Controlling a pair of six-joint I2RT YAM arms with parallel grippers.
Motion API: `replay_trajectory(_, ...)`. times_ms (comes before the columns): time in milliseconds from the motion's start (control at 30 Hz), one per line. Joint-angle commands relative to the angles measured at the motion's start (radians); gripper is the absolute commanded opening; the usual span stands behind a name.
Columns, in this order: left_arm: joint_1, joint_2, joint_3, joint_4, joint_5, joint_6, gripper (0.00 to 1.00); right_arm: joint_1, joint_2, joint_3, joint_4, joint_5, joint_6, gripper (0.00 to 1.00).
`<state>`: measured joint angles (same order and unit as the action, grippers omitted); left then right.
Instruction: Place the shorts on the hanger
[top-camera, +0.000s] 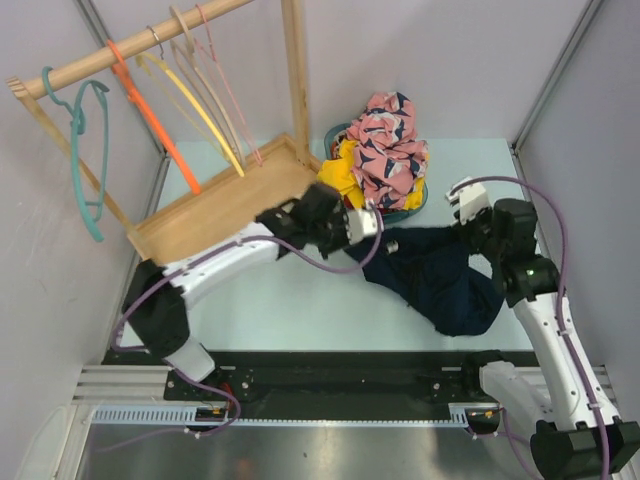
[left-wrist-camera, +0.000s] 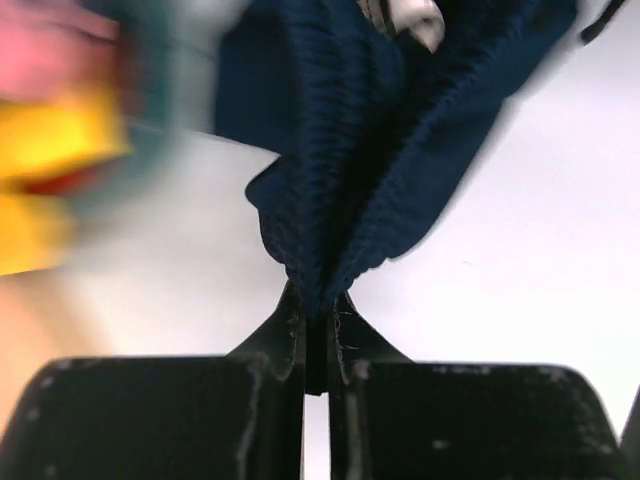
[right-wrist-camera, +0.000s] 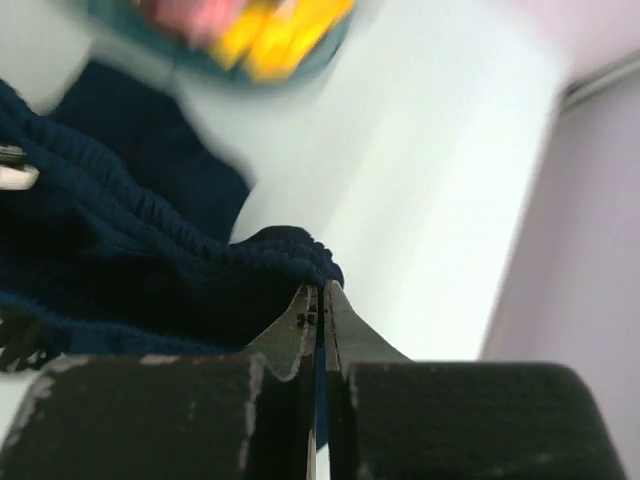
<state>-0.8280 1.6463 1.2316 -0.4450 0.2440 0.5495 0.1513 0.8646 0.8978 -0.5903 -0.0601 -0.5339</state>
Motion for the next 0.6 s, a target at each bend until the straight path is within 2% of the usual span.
replay_trajectory(0, 0.049, -0.203, 0.27, -0.205, -0.047, 0.046, 0.0, 0.001, -0.015, 0.224, 0.278, 0.039, 0.02, 0.0)
replay_trajectory(67, 0.049, -0.249, 0.333, -0.271, -0.092, 0.069, 0.0, 0.01, 0.007, 0.303, 0.302, 0.025, 0.041, 0.0)
replay_trajectory(100, 0.049, -0.272, 0.429, -0.334, -0.118, 0.073, 0.0, 0.031, 0.025, 0.402, 0.32, 0.016, 0.054, 0.0)
replay_trajectory(200, 0.049, -0.325, 0.522, -0.403, -0.143, 0.07, 0.0, 0.076, 0.018, 0.501, 0.311, 0.014, 0.064, 0.0)
replay_trajectory(433, 0.046, -0.512, 0.534, -0.504, -0.104, 0.076, 0.0, 0.194, -0.091, 0.599, 0.08, 0.008, 0.095, 0.0)
replay_trajectory(567, 0.044, -0.588, 0.478, -0.535, -0.089, 0.078, 0.0, 0.192, -0.127, 0.641, -0.089, -0.116, 0.172, 0.0)
